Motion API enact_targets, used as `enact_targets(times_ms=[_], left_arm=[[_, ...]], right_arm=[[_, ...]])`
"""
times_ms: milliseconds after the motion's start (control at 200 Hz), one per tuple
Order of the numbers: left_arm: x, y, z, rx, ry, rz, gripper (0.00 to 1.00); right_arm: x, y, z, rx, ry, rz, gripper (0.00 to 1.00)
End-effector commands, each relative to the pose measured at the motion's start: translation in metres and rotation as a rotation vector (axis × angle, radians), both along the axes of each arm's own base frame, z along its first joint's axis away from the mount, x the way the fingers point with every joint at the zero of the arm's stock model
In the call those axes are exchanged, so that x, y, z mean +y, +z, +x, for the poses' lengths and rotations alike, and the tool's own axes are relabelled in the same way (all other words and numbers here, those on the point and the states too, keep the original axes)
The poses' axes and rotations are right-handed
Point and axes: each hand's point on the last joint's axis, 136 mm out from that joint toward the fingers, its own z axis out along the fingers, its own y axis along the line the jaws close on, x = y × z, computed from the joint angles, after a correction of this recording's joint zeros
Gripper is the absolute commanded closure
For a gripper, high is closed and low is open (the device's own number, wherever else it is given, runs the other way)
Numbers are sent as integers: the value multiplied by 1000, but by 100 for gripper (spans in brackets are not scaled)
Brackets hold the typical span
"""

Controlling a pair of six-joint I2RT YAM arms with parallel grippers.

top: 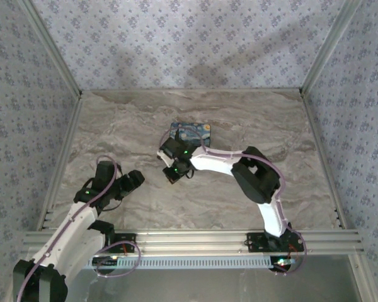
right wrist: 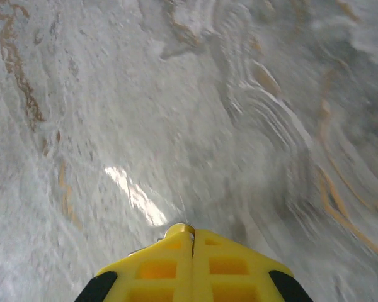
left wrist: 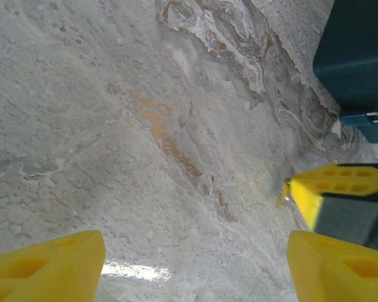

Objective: Unlock the padlock with the key

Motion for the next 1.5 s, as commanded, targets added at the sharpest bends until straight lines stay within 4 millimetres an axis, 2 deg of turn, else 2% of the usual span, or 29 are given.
enact_targets(times_ms=[0, 145, 170, 190, 250, 340, 495, 720, 954, 1174, 1294, 1409, 1494], left_arm=[[-10, 21, 11, -64, -29, -50, 24], [-26, 39, 23, -120, -81, -106, 24], [-30, 43, 26, -137, -97, -115, 25], [-33, 47, 27, -147, -110, -125, 25], [-44, 59, 33, -182, -147, -145, 27], [-67, 82, 42, -249, -222, -176, 31], [-108, 119, 58, -345, -338, -232, 33], [-154, 155, 73, -428, -443, -316, 37], [-183, 164, 76, -434, -506, -351, 38], [-195, 176, 71, -484, -564, -388, 37], [-203, 192, 65, -552, -632, -435, 34], [-211, 213, 58, -643, -706, -490, 25], [-217, 226, 55, -693, -757, -515, 22]], right_arm=[[-6, 54, 16, -41, -95, 171, 100], [-32, 87, 23, -94, -179, 248, 100], [-35, 99, 26, -118, -196, 269, 100], [-44, 92, 23, -116, -210, 256, 100], [-58, 104, 26, -161, -254, 262, 100], [-79, 121, 31, -249, -324, 254, 100], [-109, 147, 35, -365, -447, 269, 100], [-142, 182, 29, -517, -585, 309, 100], [-142, 195, 18, -513, -576, 425, 100], [-140, 209, 18, -410, -553, 562, 100], [-136, 221, 16, -334, -533, 652, 100], [-132, 233, 12, -250, -508, 739, 100], [-130, 243, 8, -190, -501, 805, 100]])
